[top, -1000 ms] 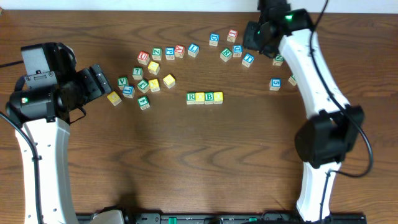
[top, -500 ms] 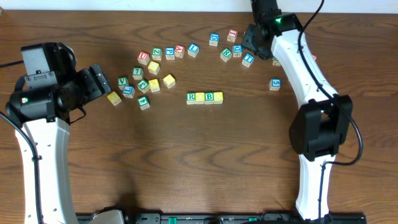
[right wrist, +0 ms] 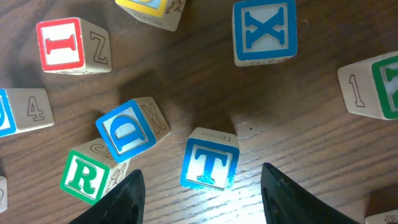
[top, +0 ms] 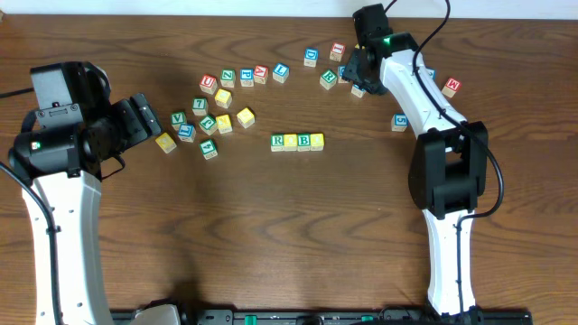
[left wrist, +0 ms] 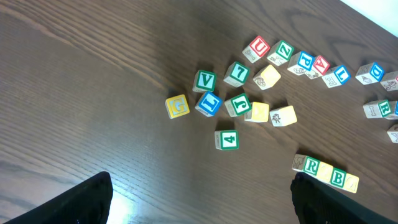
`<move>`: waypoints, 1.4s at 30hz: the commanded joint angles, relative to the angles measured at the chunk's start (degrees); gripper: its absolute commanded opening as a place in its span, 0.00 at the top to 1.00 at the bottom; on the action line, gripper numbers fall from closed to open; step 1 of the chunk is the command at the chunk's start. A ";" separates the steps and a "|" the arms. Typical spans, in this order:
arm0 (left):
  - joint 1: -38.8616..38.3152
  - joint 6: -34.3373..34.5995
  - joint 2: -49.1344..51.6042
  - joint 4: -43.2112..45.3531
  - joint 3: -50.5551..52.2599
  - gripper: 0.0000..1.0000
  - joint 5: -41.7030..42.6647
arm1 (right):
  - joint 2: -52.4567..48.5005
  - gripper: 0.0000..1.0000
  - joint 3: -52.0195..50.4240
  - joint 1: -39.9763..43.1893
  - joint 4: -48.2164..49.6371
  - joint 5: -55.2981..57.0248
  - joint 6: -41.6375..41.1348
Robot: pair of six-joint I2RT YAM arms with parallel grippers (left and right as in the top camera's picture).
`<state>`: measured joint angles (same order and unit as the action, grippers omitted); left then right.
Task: Spell out ROBOT
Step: 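Lower the right gripper and grasp the blue T block, then carry the T block and lower it right of the second O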
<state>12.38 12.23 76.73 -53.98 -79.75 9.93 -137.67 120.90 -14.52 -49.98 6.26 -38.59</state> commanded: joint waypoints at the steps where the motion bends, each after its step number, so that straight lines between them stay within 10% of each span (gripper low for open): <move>1: 0.20 0.70 0.37 -0.17 -0.35 0.10 -0.55 | -2.21 0.45 0.26 -0.15 0.11 0.70 -0.79; 17: 0.20 0.70 0.37 -0.17 -0.35 0.10 -0.55 | -4.24 0.44 0.09 -0.09 0.11 1.11 -0.31; 29: 0.20 0.70 0.37 -0.17 -0.35 0.10 -0.55 | -5.38 0.69 0.11 -0.09 1.31 0.61 4.00; 42: 0.20 0.70 0.37 -0.17 -0.35 0.10 -0.55 | -4.79 0.73 0.17 -0.15 -3.04 -12.46 18.82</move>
<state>12.38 12.23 76.73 -53.98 -79.75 9.93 -142.12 121.10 -14.48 -51.22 0.43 -25.30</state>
